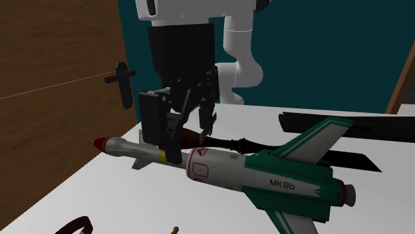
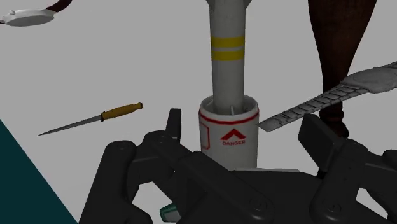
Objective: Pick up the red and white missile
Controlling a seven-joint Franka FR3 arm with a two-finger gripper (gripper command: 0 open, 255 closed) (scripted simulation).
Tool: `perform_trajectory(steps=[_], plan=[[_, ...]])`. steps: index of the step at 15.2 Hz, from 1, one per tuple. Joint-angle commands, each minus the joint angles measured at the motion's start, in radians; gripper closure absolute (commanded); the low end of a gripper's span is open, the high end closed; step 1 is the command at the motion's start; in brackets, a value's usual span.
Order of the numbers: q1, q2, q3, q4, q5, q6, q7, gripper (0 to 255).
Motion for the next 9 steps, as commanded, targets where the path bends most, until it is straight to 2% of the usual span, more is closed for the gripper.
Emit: perform_trajectory(steps=[1,5,6,9], plan=[[0.001,0.007,0.001,-0.017,0.002,0.024,-0.003,0],[0.001,0.010,0.002,-0.047,0.004,0.057,-0.005,0],[0.000,0.018,0.002,-0.044,0.006,0.062,-0.007,255],[0.000,0.011,0.001,-0.047,0.003,0.058,-0.007,255]])
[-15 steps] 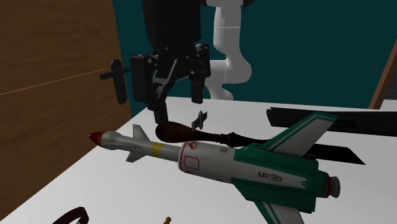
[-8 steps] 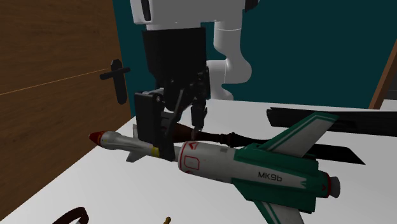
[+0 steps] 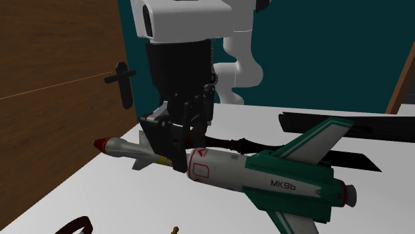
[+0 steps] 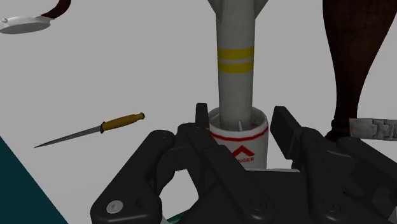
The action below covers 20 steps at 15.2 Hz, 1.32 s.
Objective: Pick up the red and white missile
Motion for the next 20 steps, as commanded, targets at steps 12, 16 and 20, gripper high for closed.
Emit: perform_trajectory(steps=[12,16,20], plan=[[0.002,0.001,0.002,0.066,-0.001,-0.072,0.006,255],[0.000,0.002,0.001,0.121,-0.001,-0.126,0.008,255],[-0.003,0.008,0.000,0.182,0.000,-0.182,0.009,255]])
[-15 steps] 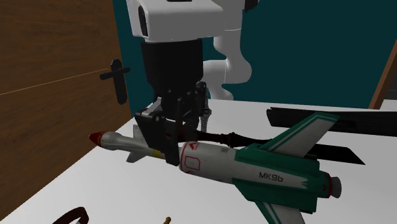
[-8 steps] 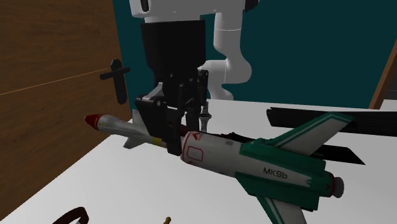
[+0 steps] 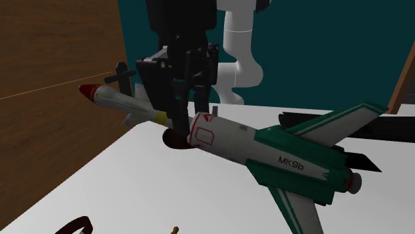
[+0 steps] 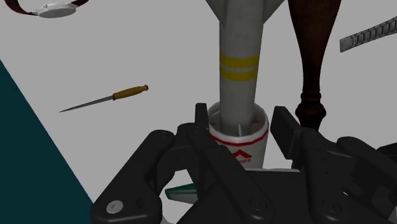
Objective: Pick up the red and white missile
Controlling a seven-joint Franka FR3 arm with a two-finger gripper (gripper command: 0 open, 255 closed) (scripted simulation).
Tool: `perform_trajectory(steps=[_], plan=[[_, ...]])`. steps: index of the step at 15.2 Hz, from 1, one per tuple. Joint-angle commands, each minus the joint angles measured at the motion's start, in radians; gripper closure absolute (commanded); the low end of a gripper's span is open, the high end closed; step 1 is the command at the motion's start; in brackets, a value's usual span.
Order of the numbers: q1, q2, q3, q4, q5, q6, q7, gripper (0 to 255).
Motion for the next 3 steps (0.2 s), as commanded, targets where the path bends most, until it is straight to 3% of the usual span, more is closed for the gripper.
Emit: perform_trajectory(steps=[1,3], plan=[[-0.003,0.002,-0.001,0.031,0.001,-0.028,-0.001,255],[-0.003,0.003,-0.001,0.033,0.001,-0.031,-0.001,255]])
